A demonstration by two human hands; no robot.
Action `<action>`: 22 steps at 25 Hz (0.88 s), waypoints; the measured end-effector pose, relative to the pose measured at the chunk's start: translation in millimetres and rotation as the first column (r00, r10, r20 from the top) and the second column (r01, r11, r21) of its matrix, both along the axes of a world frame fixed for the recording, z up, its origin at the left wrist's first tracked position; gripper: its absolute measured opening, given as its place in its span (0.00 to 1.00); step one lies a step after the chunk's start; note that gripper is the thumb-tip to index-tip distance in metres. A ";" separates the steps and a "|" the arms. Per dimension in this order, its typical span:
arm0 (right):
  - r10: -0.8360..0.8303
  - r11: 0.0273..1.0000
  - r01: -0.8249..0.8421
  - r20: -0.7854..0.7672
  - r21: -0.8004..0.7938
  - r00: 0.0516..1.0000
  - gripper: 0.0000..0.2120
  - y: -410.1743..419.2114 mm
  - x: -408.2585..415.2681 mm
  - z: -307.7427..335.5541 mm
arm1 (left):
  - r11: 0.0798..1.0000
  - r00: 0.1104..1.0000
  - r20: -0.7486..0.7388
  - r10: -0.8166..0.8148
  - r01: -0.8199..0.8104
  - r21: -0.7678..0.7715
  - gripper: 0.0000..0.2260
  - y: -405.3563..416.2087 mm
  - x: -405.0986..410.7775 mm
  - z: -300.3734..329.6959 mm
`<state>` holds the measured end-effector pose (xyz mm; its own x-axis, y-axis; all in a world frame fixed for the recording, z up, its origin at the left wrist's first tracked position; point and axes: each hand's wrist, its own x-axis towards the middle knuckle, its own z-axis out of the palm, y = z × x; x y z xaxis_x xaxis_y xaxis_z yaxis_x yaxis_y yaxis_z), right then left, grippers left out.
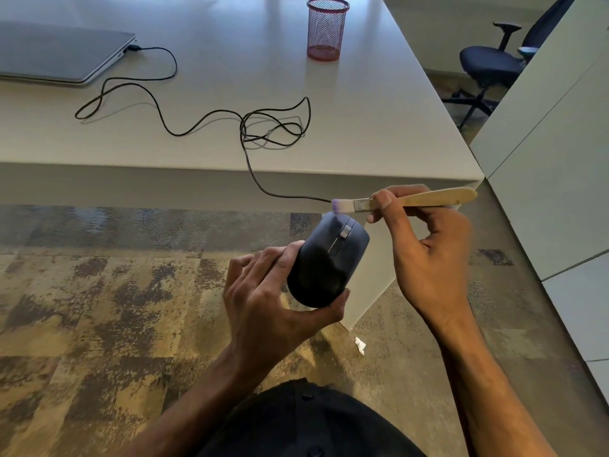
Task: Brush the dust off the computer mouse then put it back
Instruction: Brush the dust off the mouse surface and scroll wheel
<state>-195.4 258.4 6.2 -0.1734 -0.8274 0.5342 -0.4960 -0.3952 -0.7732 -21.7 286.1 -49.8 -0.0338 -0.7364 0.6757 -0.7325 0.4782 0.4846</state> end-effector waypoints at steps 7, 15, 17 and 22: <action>-0.135 0.990 0.136 -0.027 0.041 0.991 0.11 1.5 -11.9 -7.3 | 1.000 1.000 -0.001 0.010 -0.010 0.010 0.30 -2.1 -0.5 -3.4; -0.076 0.997 0.077 -0.052 0.004 0.996 0.10 7.3 -16.3 -11.3 | 1.000 1.000 -0.012 0.017 -0.017 0.011 0.30 -6.2 -1.9 -6.0; -0.140 0.990 0.140 -0.054 0.014 0.989 0.10 7.1 -19.3 -13.1 | 1.000 1.000 -0.004 0.025 -0.025 0.017 0.30 -7.0 -1.2 -7.4; -0.027 0.999 0.026 0.023 0.018 0.999 0.11 11.1 -21.5 -17.8 | 0.999 1.000 -0.003 0.028 -0.028 0.035 0.31 -9.5 0.3 -8.4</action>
<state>-217.0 269.5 -11.5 -0.2077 -0.8316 0.5151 -0.4877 -0.3684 -0.7915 -21.4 276.6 -58.2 -0.0106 -0.7599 0.6500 -0.7437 0.4405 0.5029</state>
